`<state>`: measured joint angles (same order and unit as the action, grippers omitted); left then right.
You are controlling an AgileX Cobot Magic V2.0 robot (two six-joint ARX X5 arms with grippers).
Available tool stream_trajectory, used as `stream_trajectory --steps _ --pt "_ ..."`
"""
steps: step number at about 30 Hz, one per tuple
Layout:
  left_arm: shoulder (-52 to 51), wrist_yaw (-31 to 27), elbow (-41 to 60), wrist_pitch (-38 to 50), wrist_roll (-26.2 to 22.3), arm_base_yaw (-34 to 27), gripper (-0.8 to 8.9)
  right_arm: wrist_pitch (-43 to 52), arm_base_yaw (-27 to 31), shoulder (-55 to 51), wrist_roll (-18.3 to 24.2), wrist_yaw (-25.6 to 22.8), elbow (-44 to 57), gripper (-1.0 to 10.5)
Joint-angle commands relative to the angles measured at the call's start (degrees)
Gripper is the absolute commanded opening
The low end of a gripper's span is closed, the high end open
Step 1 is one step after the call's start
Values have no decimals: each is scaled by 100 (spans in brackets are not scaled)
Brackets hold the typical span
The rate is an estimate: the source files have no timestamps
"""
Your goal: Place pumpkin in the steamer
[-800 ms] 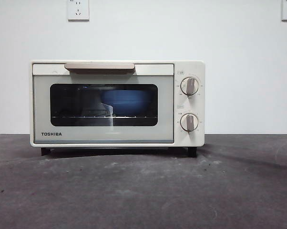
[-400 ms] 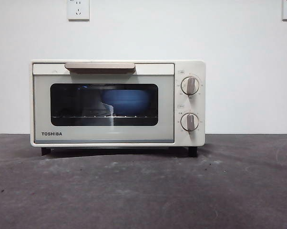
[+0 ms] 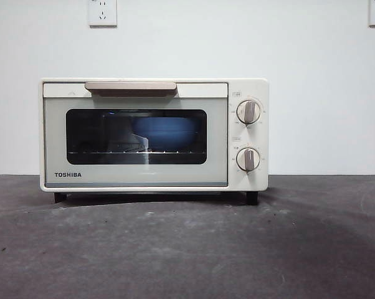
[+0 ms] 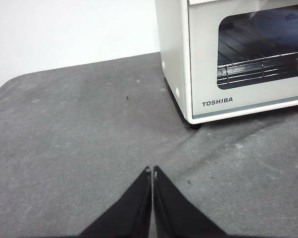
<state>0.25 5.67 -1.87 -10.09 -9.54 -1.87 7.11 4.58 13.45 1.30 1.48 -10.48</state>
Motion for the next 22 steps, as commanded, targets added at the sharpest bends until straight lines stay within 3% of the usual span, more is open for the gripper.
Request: stream_trajectory --steps 1,11,22 --pt "-7 -20 118 -39 -7 -4 18 129 28 -310 44 -2 313 5" --pt "-7 -20 118 -42 -4 -4 18 46 -37 -885 17 -2 946 5" --pt "-7 -20 118 -42 -7 -4 18 -1261 -433 -1325 20 -2 990 5"
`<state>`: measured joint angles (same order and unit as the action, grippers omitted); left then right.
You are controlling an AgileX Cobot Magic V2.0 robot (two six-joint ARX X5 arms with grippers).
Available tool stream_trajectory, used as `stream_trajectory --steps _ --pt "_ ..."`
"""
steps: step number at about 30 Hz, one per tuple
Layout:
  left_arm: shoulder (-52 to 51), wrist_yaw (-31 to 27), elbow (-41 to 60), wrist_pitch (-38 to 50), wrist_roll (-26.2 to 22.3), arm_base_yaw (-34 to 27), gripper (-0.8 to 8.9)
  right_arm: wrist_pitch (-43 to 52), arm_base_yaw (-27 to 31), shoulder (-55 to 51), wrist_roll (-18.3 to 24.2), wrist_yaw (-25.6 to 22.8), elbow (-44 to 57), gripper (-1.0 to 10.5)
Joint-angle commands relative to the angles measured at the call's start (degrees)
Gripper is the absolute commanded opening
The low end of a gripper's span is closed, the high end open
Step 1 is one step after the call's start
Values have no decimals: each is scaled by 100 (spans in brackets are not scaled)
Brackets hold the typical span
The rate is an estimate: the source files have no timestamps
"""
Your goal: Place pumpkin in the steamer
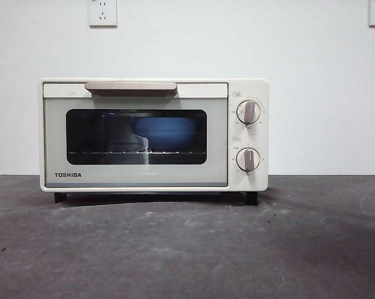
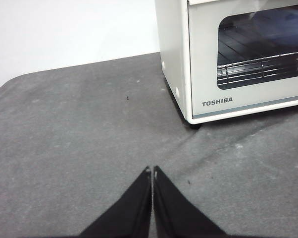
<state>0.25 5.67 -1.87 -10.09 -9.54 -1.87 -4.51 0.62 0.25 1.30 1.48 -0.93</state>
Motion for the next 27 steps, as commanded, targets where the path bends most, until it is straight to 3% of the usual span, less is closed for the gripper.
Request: stream_trajectory --steps 1,7,14,27 --pt "-7 -22 118 -42 -7 -4 18 -177 -59 -4 20 -2 35 5" --pt "-7 -20 118 -39 -4 -4 18 -623 -197 -4 15 -2 35 5" --pt "-7 -22 118 -39 -7 -4 18 -573 -435 -4 -186 0 35 5" --pt "-7 -22 118 -42 -7 -4 18 -448 -461 -4 -190 -2 31 5"
